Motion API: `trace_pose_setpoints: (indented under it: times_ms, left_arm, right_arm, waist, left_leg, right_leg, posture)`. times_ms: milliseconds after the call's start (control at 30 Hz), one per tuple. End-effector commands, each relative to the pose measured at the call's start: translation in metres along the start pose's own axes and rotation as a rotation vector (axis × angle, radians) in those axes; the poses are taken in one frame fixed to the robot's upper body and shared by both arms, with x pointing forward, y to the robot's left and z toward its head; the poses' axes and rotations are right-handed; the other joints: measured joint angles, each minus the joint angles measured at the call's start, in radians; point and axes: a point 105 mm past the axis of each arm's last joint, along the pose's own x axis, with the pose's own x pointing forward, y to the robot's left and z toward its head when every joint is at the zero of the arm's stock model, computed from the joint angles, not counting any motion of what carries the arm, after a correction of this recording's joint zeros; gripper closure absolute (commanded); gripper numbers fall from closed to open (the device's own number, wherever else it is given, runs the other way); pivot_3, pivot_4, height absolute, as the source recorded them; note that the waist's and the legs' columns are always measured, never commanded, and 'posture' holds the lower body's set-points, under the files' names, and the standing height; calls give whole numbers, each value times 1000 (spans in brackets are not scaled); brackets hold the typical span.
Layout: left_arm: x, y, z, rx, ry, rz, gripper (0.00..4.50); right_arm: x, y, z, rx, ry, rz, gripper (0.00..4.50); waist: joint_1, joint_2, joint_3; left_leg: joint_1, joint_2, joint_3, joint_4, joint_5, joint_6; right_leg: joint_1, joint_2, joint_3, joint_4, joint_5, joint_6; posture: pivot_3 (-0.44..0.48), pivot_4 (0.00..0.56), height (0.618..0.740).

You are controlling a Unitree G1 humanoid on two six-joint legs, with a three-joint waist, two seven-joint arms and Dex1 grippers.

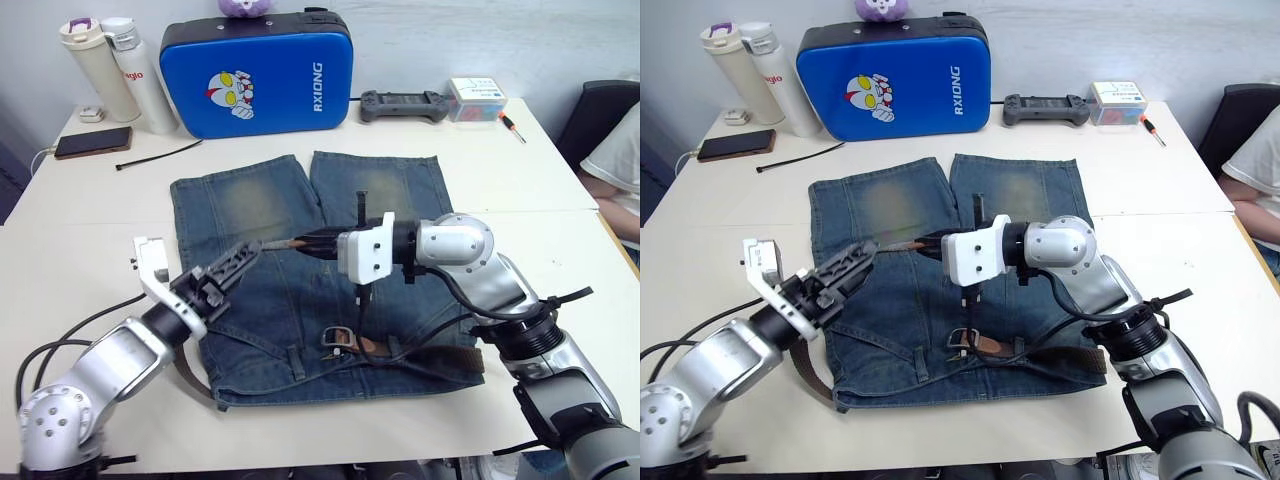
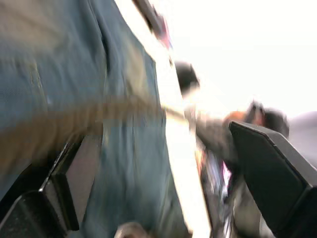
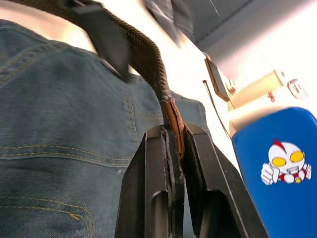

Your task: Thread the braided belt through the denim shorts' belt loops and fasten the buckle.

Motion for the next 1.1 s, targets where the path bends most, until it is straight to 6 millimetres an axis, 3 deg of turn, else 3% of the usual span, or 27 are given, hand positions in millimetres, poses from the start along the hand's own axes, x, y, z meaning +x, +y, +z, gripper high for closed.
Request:
trace_pose_setpoints:
  times_ms: [33, 267, 367, 533, 633, 767, 833, 867, 1000, 1100]
  left_arm:
    - [3, -17, 1, -36, -55, 6, 23]
    - [11, -8, 1, -142, -81, 129, 23]
    - [12, 2, -7, -168, -54, 190, 853]
    - [13, 5, -9, -166, -38, 187, 3326]
    - [13, 4, -7, -161, -39, 170, 4471]
    - [12, 6, 7, -133, -70, 155, 4471]
    - [9, 7, 18, -110, -99, 148, 4500]
    - [8, 8, 21, -103, -103, 145, 4500]
    - [3, -6, 42, -74, -186, 92, 4500]
    - [-1, -18, 48, -65, -233, 58, 4500]
  right_arm:
    - [-8, -4, 6, -45, -12, -25, 4500]
    - [-9, -2, 9, -51, -25, -25, 4500]
    - [-9, -3, 11, -56, -30, -31, 4500]
    - [-10, -3, 9, -64, -9, -41, 4500]
    - [-9, -3, 9, -58, -6, -44, 4500]
    - [-10, 1, 8, 49, -25, -21, 4500]
    - [-14, 3, 8, 141, -39, -2, 3605]
    - [-16, 3, 9, 162, -41, 2, 3363]
    - [-29, 10, -13, 379, 35, 76, 1435]
    - [-27, 12, -29, 478, 98, 103, 46]
  waist:
    - [-1, 0, 0]
    - [-1, 0, 0]
    - [0, 0, 0]
    - [0, 0, 0]
    - [0, 0, 0]
    - [0, 0, 0]
    - [1, 0, 0]
    - [1, 0, 0]
    - [2, 0, 0]
    - [3, 0, 0]
  left_leg:
    - [0, 0, 0, 0, 0, 0]
    - [0, 1, 0, 0, 1, -1]
    - [0, 1, 0, 1, 1, -1]
    - [0, 1, -1, 1, 1, -1]
    - [0, 1, -1, 1, 1, -1]
    - [0, 1, -1, 1, 1, -1]
    - [0, 1, -1, 1, 1, -1]
    - [0, 1, -1, 1, 1, -1]
    - [0, 1, -2, 1, 1, -1]
    - [0, 1, -2, 1, 1, -1]
  right_leg:
    - [0, 0, 0, 0, 0, 0]
    - [0, 1, 0, 0, 0, 0]
    - [1, 1, 0, -1, 0, 0]
    - [1, 1, 0, -1, 0, 0]
    - [1, 1, 0, -1, 0, 0]
    - [1, 1, 0, -1, 0, 0]
    - [1, 1, 0, -1, 0, 0]
    - [1, 1, 0, -1, 0, 0]
    - [2, 1, 0, -2, 0, 0]
    - [3, 1, -1, -3, 0, 0]
  posture:
    - [0, 150, 740]
    - [0, 150, 740]
    - [0, 150, 740]
    - [0, 150, 740]
    - [0, 150, 740]
    - [0, 150, 740]
    - [0, 150, 740]
    - [0, 150, 740]
    - [0, 150, 740]
    - [0, 150, 740]
